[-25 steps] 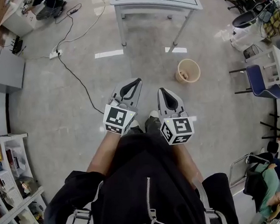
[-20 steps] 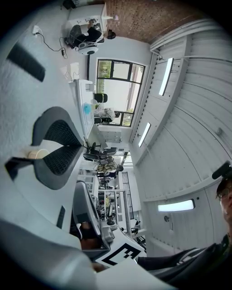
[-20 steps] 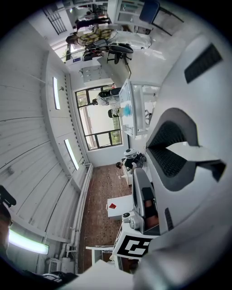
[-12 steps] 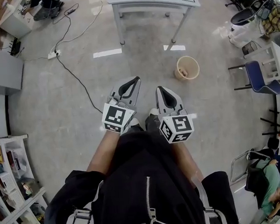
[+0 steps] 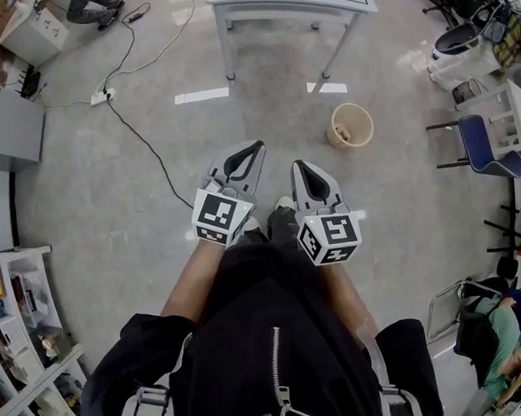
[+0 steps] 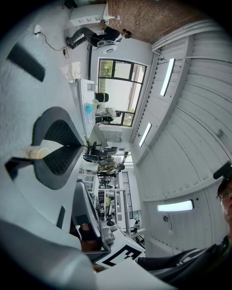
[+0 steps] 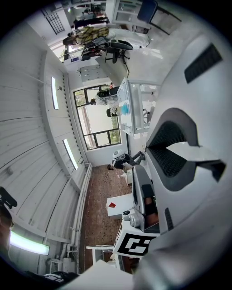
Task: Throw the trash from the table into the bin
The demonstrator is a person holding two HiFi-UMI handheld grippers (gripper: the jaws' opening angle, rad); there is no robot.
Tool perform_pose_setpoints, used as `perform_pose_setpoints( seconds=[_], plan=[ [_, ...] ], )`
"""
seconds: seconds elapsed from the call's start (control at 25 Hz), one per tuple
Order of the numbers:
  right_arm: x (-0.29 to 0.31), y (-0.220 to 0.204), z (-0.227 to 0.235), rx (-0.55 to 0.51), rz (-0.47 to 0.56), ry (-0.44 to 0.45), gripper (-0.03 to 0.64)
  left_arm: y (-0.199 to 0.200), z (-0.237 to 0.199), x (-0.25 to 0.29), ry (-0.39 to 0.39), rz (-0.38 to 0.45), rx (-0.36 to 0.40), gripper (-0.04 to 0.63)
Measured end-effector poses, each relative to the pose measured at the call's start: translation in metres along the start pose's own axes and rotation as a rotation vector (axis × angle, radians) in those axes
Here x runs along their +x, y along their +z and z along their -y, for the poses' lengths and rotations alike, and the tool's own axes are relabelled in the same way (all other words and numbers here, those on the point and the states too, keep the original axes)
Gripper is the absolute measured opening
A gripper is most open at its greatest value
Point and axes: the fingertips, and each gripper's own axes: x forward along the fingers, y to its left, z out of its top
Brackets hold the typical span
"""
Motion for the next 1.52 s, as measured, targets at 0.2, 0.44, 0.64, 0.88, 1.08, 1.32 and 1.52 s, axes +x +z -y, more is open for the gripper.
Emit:
perform_pose_setpoints(
  seconds=[0.2,0.44,0.64,0.88,1.08,1.32,1.52],
  plan=[
    [0.001,0.001,0.004,0.000,-0.007,-0.005,0.009,0.000,0.002,0.006,-0.010,-0.001,-0.002,0.006],
    [0.016,0.001,0.022,0.011,-0.024,-0.010,0.009,-0.007,-0.002,0.030,-0.027,-0.022,-0.014,0.006],
    [0.043,0.012,0.042,0.023,-0.037,-0.003,0.009,-0.005,-0.020,0.061,-0.022,-0.029,-0.025,0.006],
    [0.084,0.029,0.067,0.043,-0.048,0.021,0.009,-0.004,-0.044,0.103,-0.018,-0.055,-0.032,0.006],
    [0.118,0.051,0.100,0.051,-0.052,0.056,0.009,0.003,-0.064,0.147,0.012,-0.065,-0.034,0.006],
    [0.146,0.070,0.140,0.047,-0.057,0.099,0.009,0.015,-0.078,0.196,0.063,-0.080,-0.031,0.006],
    [0.170,0.085,0.169,0.031,-0.053,0.134,0.009,0.022,-0.091,0.228,0.096,-0.077,-0.007,0.005]
  ],
)
